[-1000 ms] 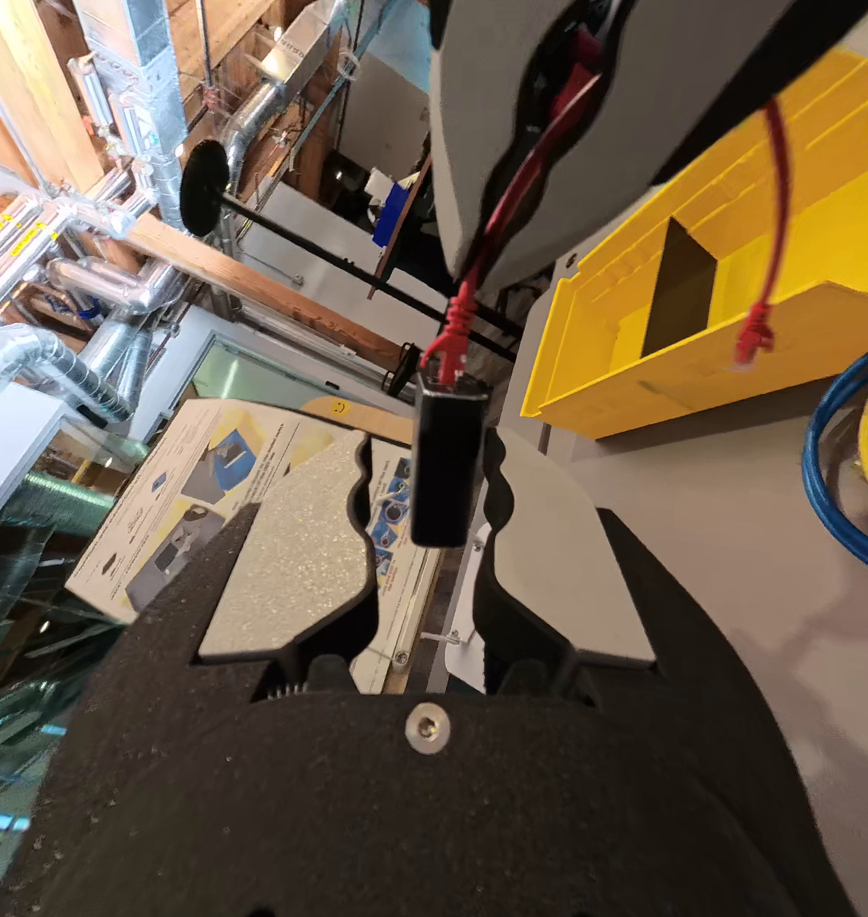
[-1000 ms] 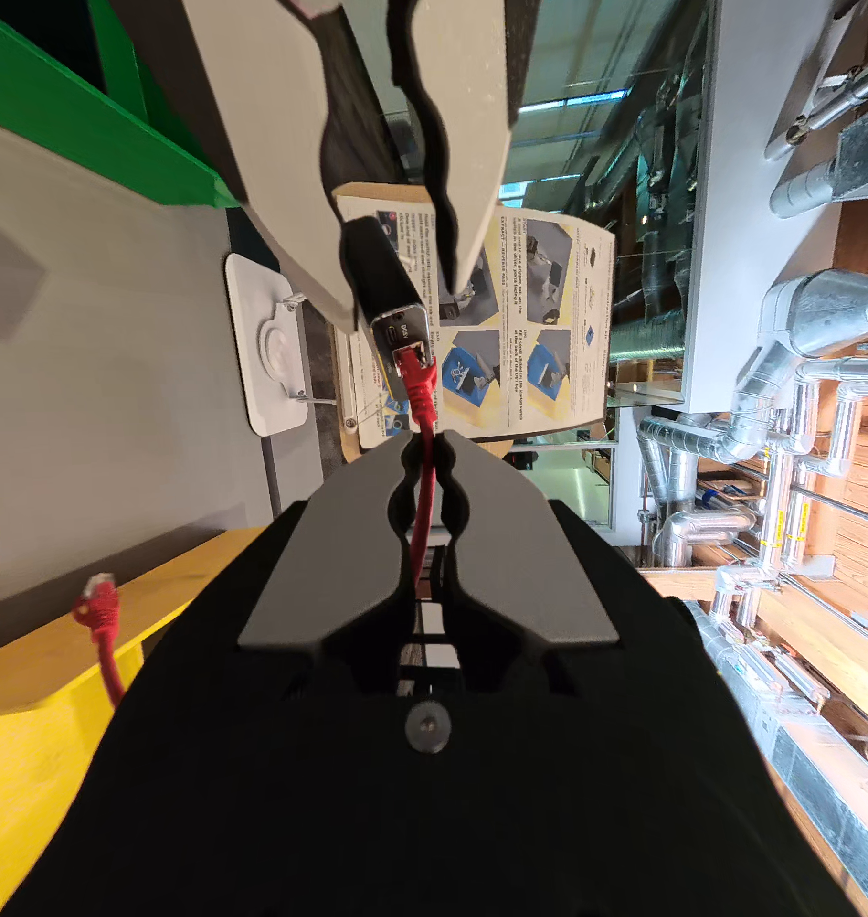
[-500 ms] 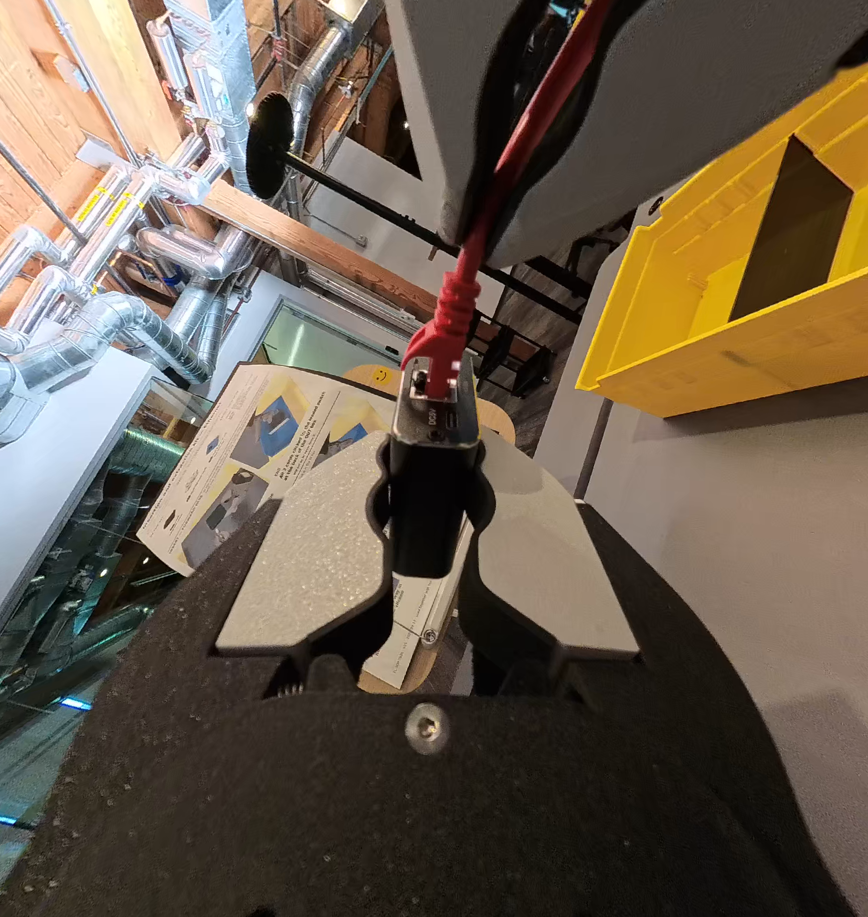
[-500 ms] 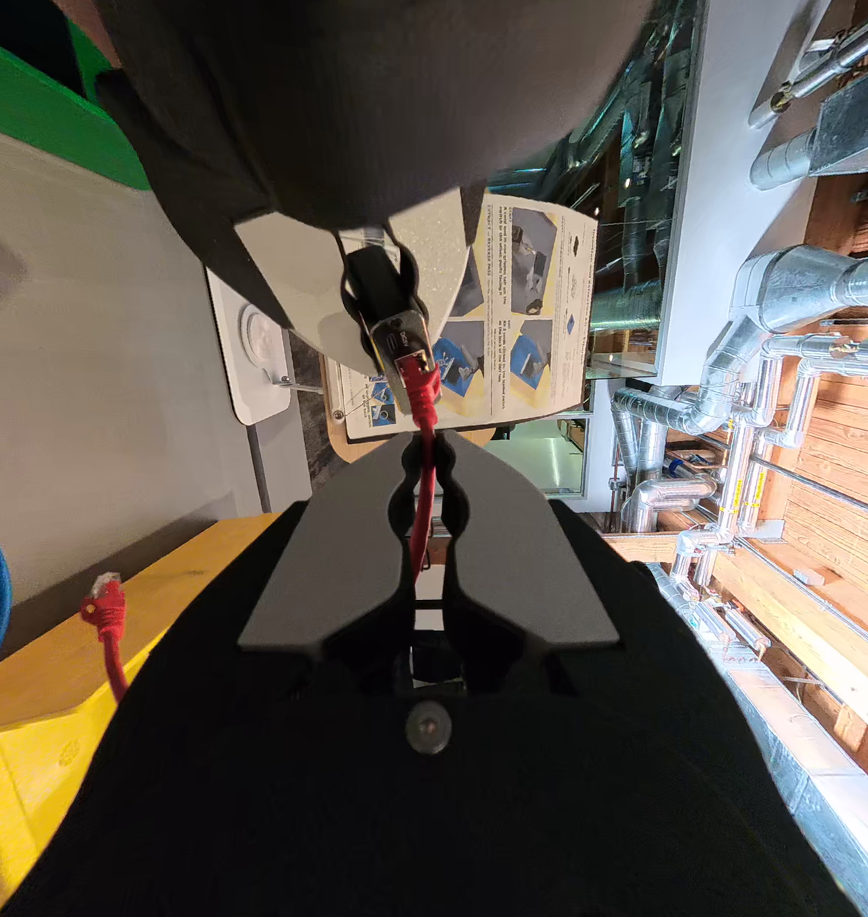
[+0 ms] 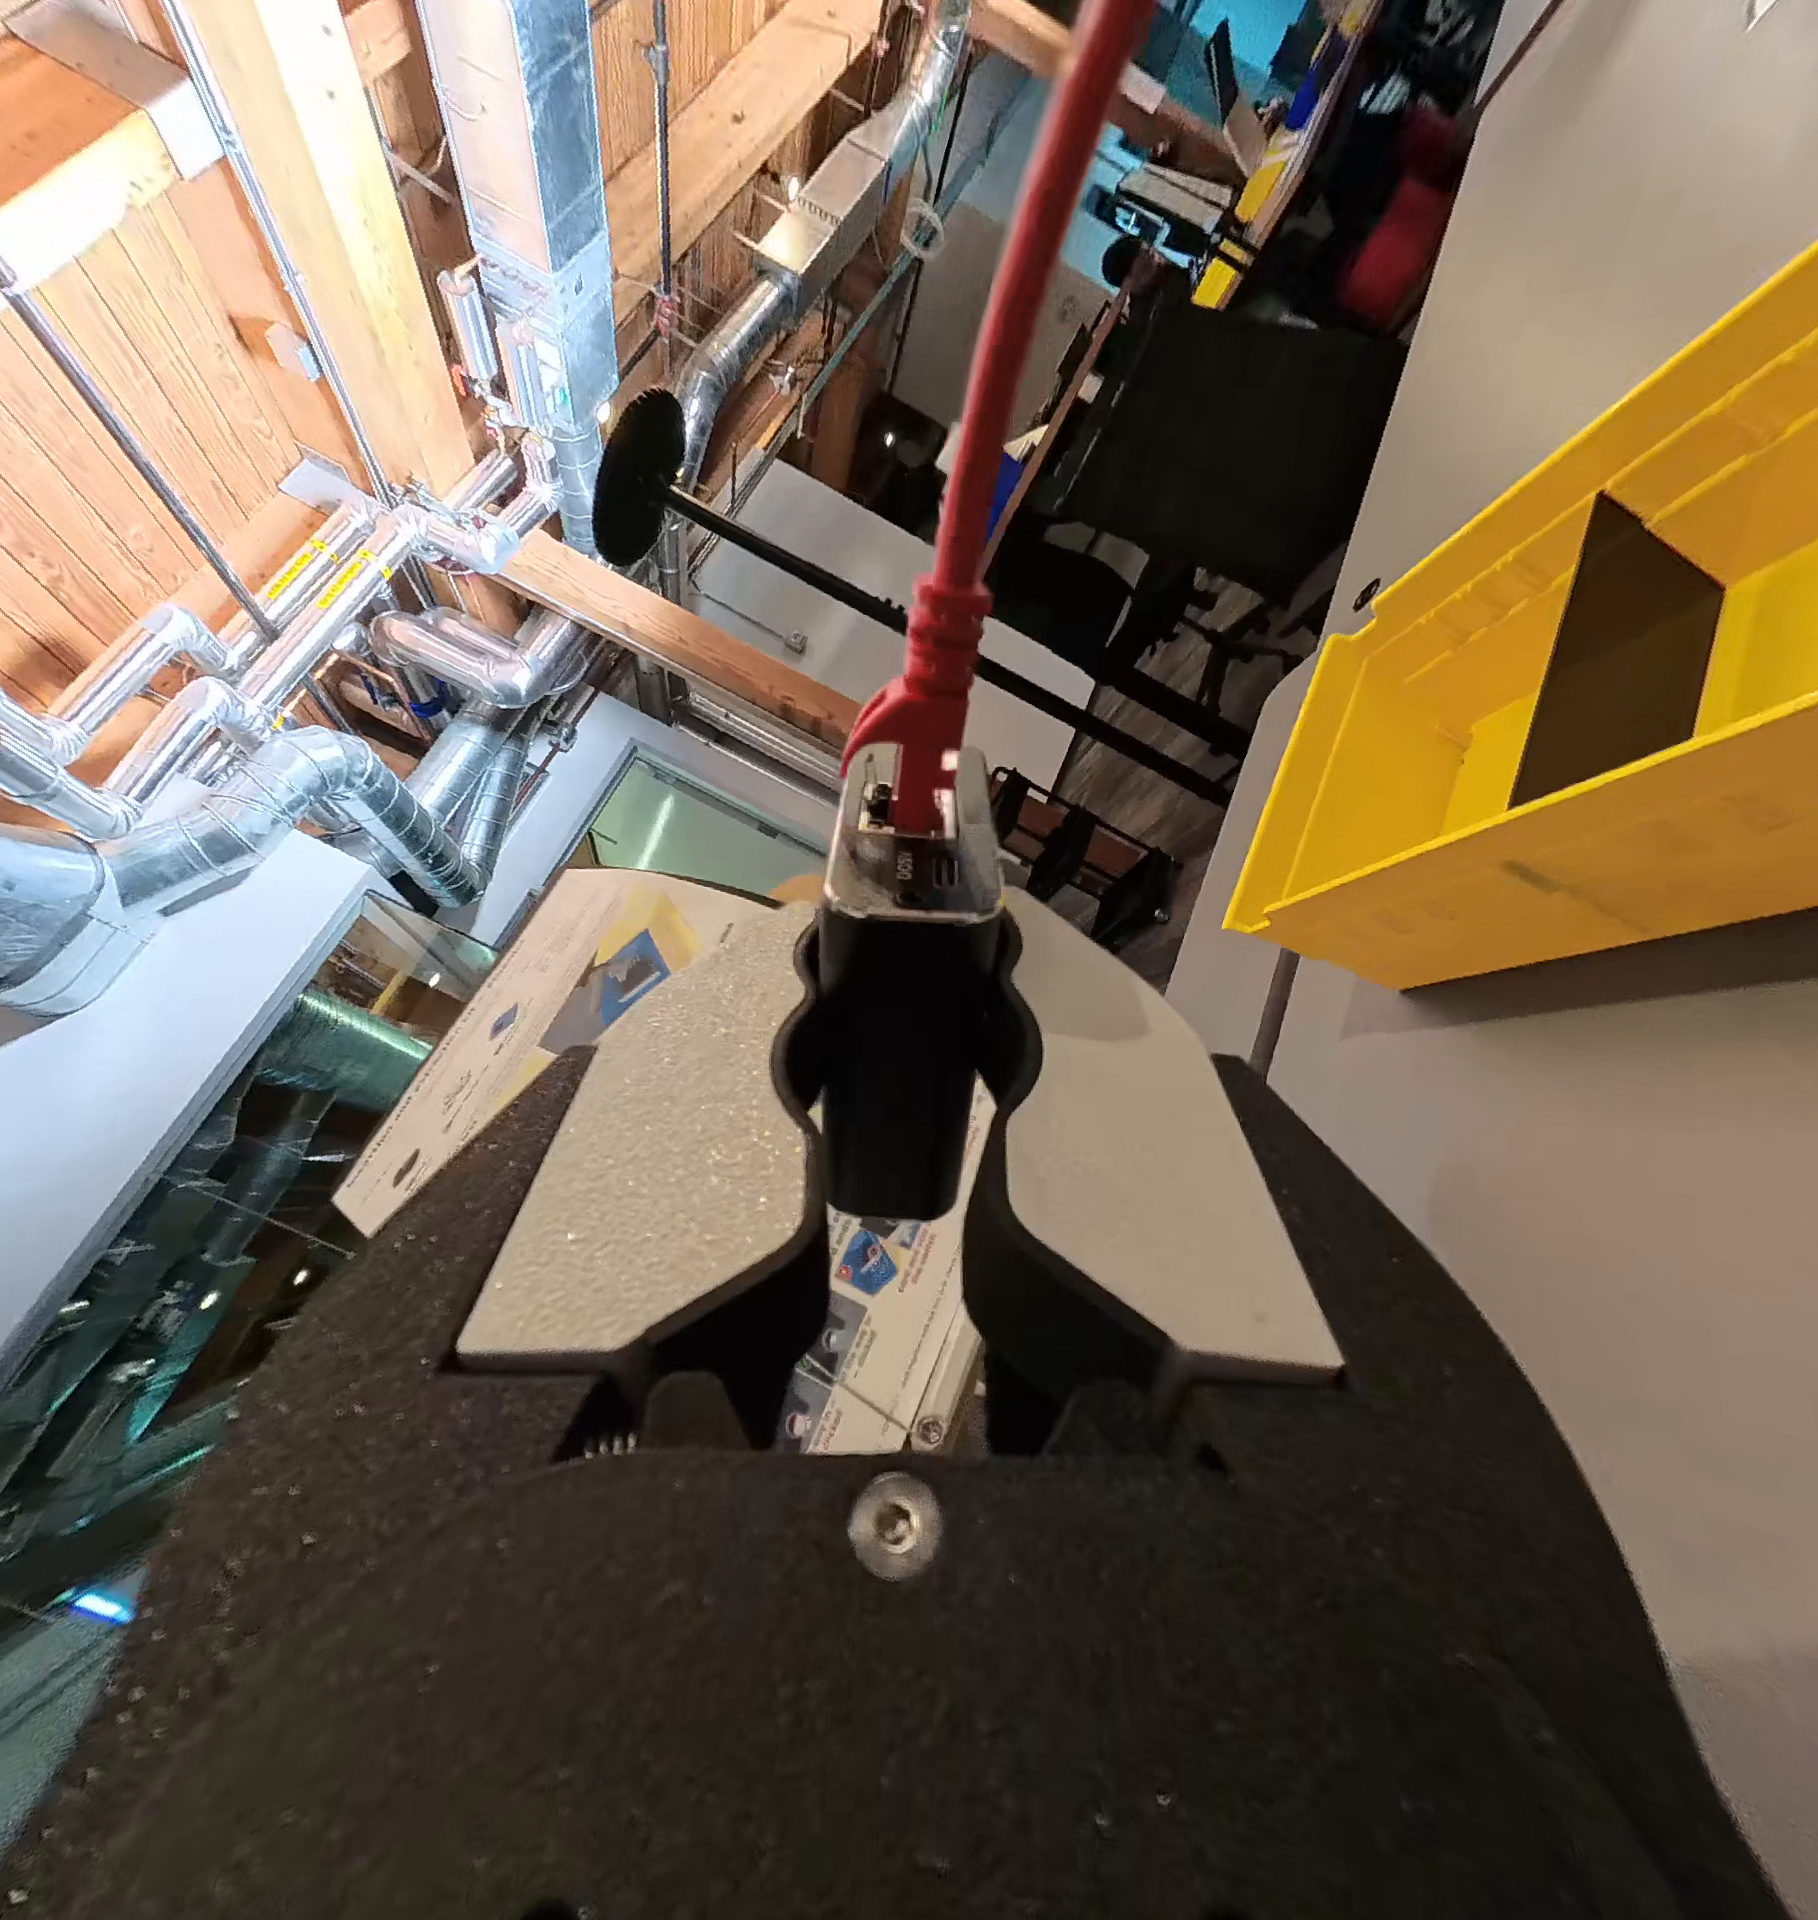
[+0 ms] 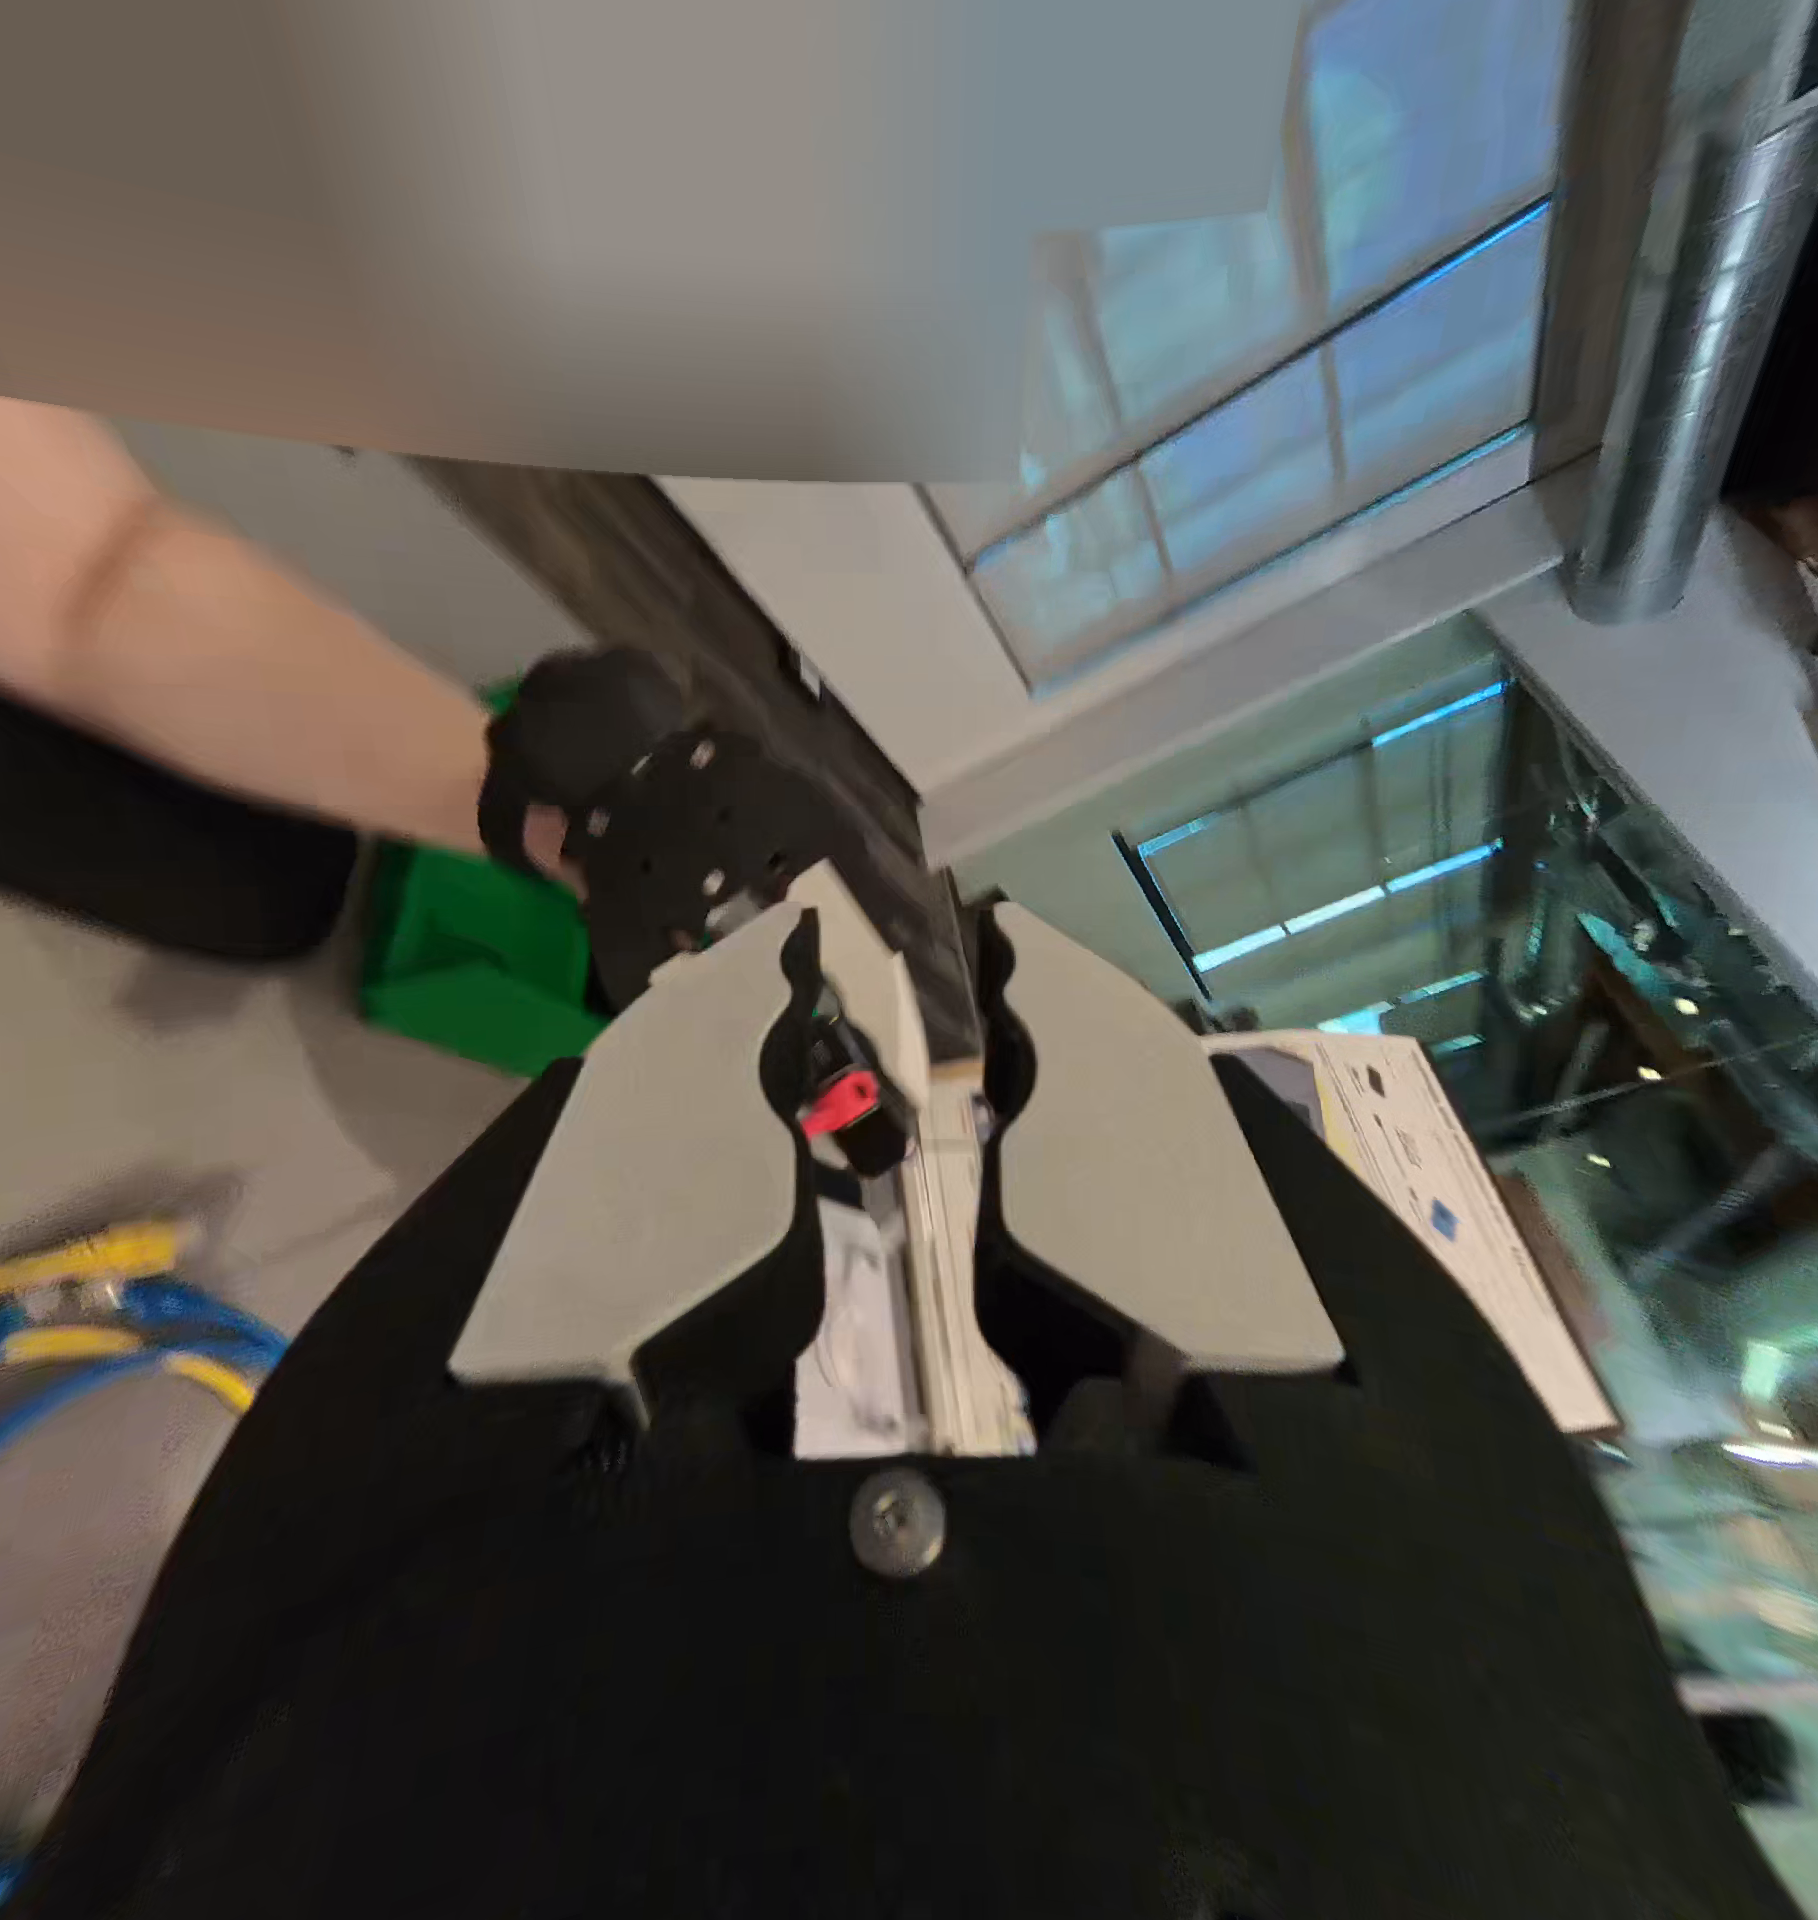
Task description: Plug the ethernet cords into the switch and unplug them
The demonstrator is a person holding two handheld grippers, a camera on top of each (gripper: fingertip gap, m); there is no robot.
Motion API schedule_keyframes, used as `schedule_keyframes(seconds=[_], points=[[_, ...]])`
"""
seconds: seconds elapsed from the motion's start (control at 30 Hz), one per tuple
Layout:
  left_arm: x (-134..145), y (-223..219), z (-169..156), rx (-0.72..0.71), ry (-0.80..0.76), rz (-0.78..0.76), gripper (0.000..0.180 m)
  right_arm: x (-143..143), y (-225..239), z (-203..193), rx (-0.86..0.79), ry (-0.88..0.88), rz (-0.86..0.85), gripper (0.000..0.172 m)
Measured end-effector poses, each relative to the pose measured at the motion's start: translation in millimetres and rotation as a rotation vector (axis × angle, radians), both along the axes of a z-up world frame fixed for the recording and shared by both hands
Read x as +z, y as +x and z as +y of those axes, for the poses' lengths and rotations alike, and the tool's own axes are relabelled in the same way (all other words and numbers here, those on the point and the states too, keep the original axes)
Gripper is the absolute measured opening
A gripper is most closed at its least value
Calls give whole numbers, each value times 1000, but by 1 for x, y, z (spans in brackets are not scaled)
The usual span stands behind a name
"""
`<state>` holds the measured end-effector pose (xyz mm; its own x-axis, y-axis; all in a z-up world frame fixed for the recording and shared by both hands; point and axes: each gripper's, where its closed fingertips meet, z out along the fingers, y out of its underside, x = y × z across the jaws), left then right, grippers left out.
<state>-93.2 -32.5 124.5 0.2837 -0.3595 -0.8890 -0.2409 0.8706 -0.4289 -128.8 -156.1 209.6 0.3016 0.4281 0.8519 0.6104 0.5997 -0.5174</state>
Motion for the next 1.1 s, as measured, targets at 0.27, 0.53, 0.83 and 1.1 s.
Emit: schedule_keyframes(seconds=[0.27,0.53,0.83,1.1], points=[[6,-4,-9,-35,-34,9,26,4,76,51,-306,52,11,29],[3,-1,-20,-81,-45,47,26,-67,26,77,-345,225,-372,30],[-3,-2,-17,-70,-46,92,26,-72,10,79,-345,259,-507,16],[-8,-1,-16,-54,-54,133,26,-76,12,81,-381,210,-535,15]])
